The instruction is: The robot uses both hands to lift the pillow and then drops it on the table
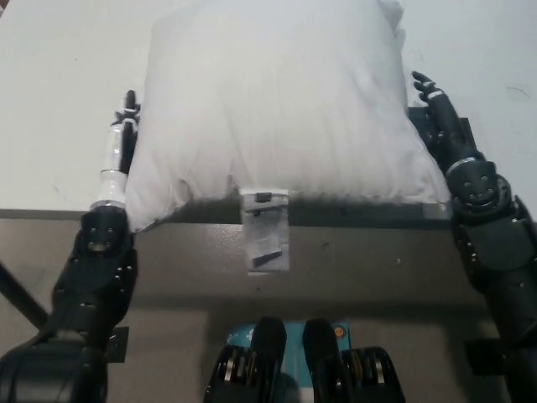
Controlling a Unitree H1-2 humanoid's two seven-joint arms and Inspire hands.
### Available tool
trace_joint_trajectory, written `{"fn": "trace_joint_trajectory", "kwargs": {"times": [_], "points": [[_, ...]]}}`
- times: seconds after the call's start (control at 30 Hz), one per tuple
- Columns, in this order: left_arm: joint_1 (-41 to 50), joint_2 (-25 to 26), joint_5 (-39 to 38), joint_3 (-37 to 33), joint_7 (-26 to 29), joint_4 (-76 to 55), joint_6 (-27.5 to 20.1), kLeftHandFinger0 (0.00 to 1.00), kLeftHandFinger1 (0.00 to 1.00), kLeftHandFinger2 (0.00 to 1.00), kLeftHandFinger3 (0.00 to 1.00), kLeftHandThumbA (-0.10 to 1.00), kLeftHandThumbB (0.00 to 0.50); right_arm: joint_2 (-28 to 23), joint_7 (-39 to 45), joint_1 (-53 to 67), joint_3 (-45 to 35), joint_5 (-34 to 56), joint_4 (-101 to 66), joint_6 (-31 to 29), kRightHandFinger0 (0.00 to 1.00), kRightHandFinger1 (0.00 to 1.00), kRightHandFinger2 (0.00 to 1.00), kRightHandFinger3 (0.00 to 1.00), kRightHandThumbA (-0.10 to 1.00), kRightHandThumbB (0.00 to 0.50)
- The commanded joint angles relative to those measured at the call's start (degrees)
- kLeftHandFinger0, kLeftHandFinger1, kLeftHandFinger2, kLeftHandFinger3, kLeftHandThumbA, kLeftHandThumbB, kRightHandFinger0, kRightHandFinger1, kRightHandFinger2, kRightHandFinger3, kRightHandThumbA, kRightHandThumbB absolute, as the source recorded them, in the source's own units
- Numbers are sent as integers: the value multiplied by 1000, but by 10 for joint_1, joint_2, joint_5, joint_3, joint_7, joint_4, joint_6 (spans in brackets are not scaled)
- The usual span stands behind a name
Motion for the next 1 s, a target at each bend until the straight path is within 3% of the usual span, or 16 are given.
{"fn": "trace_joint_trajectory", "kwargs": {"times": [0.0,0.1,0.23,0.3,0.4,0.53,0.63,0.7,0.93,0.97], "points": [[-41,-50,-24,-5,-48,-40,0,1000,1000,1000,1000,1000,245,40,7,-16,17,14,-36,-7,1000,1000,1000,1000,1000,177],[-47,-68,-28,-11,-51,-67,0,1000,1000,1000,1000,1000,223,51,5,-17,22,10,-39,-8,1000,1000,1000,1000,1000,160],[-52,-88,-38,-14,-40,-92,1,1000,1000,1000,1000,1000,263,63,13,-11,27,15,-52,-8,1000,1000,1000,1000,1000,144],[-57,-89,-38,-19,-41,-103,6,1000,1000,1000,1000,1000,243,68,9,-17,30,13,-49,-12,1000,1000,1000,1000,1000,167],[-54,-98,-43,-23,-46,-113,7,1000,1000,1000,1000,1000,251,69,5,-14,41,6,-45,-34,1000,1000,1000,1000,1000,190],[-46,-105,-38,-34,-45,-127,10,1000,1000,1000,1000,1000,241,69,8,-6,47,10,-47,-37,1000,1000,1000,1000,1000,135],[-42,-107,-30,-45,-42,-131,11,1000,1000,1000,1000,1000,224,70,14,-3,50,13,-50,-30,1000,1000,1000,1000,1000,150],[-40,-108,-21,-55,-35,-132,11,1000,1000,1000,1000,1000,226,71,14,-1,51,14,-49,-34,1000,1000,1000,1000,1000,194],[-33,-114,-24,-73,-31,-164,12,1000,1000,1000,1000,1000,274,73,-8,6,50,11,-127,-59,1000,1000,1000,1000,1000,171],[-36,-114,-27,-73,-35,-167,8,1000,1000,1000,1000,1000,264,73,-13,2,53,4,-137,-53,1000,1000,1000,1000,1000,188]]}}
